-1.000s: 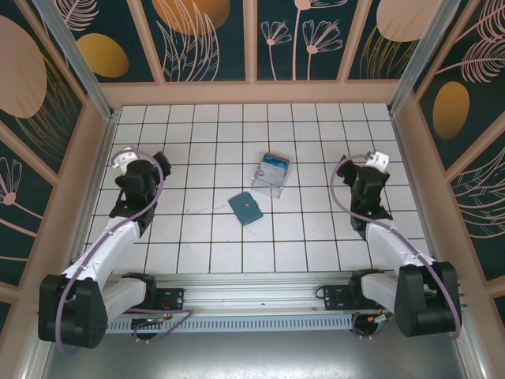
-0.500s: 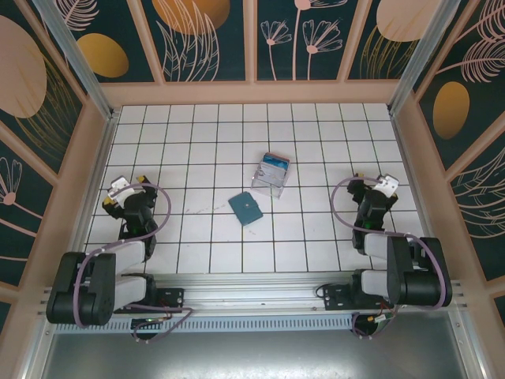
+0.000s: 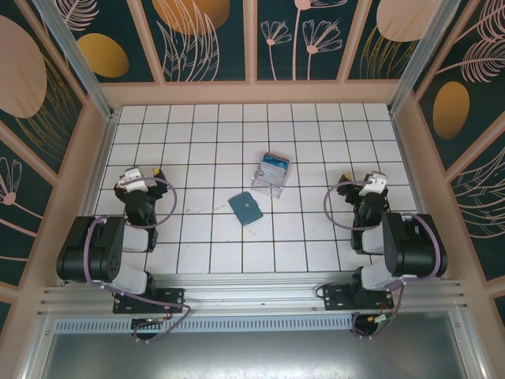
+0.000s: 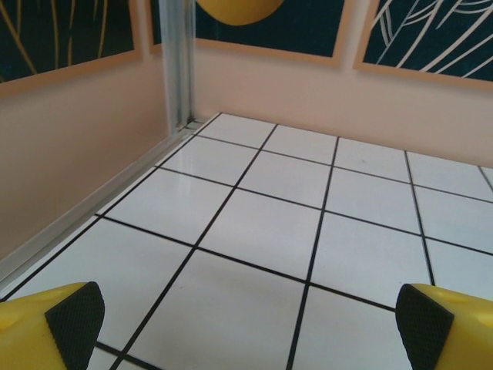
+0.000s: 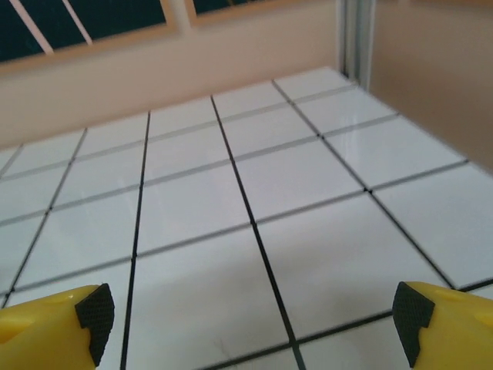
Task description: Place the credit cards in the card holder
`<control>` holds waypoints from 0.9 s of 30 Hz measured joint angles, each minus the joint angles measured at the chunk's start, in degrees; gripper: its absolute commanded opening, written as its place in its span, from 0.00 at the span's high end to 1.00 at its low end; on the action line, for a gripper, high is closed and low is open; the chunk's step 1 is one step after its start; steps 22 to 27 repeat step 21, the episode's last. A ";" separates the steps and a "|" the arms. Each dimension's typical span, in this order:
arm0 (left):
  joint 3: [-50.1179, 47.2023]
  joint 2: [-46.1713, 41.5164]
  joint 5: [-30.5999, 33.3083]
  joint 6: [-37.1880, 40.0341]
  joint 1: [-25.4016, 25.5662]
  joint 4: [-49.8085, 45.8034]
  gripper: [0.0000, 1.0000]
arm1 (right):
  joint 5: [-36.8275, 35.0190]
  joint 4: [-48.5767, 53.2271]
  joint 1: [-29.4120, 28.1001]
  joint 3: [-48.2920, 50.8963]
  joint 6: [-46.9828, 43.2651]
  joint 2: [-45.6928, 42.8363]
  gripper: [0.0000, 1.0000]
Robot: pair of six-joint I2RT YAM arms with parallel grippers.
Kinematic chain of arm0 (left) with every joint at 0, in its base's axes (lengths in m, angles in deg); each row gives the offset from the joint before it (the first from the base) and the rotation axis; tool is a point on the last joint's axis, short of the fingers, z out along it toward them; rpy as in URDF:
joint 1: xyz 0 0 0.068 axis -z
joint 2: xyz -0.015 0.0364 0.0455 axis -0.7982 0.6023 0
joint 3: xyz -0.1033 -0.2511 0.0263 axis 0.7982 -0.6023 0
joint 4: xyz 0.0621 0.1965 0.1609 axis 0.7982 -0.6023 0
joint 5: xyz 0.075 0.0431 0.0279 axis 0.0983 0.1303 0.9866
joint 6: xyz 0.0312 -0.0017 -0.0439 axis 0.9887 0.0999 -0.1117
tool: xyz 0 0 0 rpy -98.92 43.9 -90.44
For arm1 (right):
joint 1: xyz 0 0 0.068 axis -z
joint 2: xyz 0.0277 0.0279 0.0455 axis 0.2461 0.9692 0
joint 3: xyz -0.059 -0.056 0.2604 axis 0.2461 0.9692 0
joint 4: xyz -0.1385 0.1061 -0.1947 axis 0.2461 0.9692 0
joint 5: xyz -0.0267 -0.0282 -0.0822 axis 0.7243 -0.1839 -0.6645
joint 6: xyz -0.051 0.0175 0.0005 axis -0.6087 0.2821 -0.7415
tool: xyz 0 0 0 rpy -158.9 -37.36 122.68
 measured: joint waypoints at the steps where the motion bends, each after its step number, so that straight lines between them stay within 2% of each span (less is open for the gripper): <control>1: 0.00 0.09 -0.33 0.20 0.00 0.24 0.01 | 0.35 0.76 -0.02 -0.57 -0.17 0.72 0.01; 7: 0.00 0.15 -1.79 0.87 0.00 1.46 0.01 | 1.68 1.14 -1.05 -3.65 -2.08 1.31 0.01; 15: 0.00 0.15 -1.92 1.05 0.00 1.46 0.01 | 2.10 1.18 -1.05 -3.65 -2.71 1.31 0.01; 21: 0.59 0.37 -6.05 2.58 0.00 0.96 0.01 | 2.10 1.18 -1.05 -3.65 -2.75 1.31 0.01; 27: 0.59 0.37 -6.05 2.58 0.00 0.96 0.01 | 2.10 1.18 -1.05 -3.65 -2.75 1.31 0.01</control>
